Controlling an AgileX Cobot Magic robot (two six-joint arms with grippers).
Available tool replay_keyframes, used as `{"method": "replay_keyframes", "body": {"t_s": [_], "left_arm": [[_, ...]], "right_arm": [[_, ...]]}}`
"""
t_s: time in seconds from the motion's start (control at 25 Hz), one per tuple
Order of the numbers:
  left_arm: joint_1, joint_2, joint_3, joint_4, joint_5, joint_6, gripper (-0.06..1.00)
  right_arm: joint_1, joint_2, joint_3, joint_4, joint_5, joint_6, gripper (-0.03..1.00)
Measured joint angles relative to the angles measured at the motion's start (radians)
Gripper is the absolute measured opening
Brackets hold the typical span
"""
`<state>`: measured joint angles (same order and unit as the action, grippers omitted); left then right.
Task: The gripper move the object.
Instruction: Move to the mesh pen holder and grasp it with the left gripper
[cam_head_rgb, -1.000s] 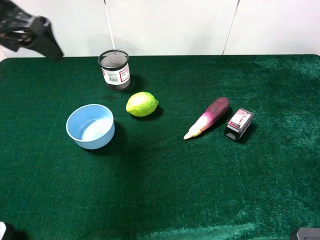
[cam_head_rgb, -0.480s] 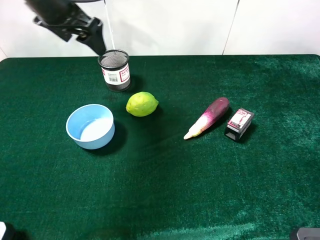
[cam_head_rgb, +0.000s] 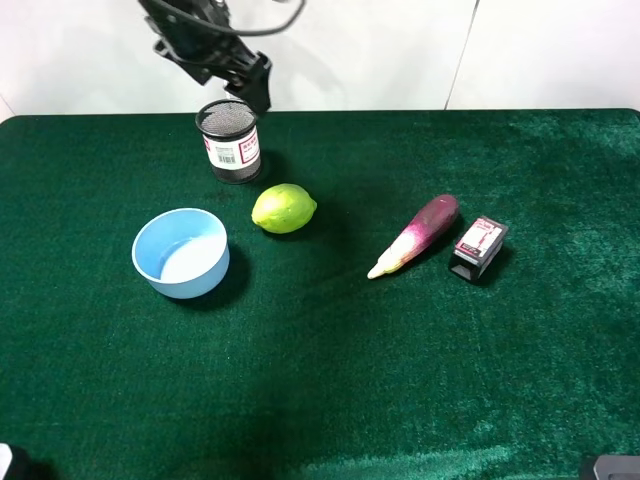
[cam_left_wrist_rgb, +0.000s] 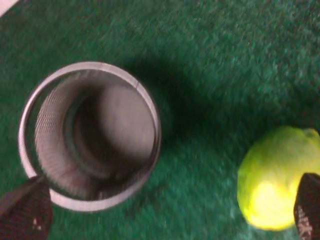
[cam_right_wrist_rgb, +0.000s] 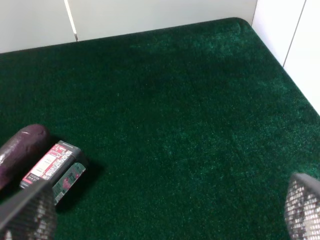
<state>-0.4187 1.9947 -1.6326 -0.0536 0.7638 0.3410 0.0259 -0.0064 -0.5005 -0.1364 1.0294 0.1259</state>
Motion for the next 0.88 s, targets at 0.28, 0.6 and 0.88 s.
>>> {"method": "replay_keyframes", "body": {"t_s": [0.28,0.6,0.88], "left_arm": [[-0.013,0.13,-0.08,-0.001,-0.044,0.014,0.97],[-0.013,0.23,-0.099,-0.018,-0.065,0.018,0.97],[-0.013,0.273,-0.099,-0.025,-0.084,0.031,0.94]], "right_arm": [[0.0,0.0,0.0,0.0,0.0,0.0,0.7],[0.0,0.0,0.0,0.0,0.0,0.0,0.7],[0.0,0.0,0.0,0.0,0.0,0.0,0.7]]}}
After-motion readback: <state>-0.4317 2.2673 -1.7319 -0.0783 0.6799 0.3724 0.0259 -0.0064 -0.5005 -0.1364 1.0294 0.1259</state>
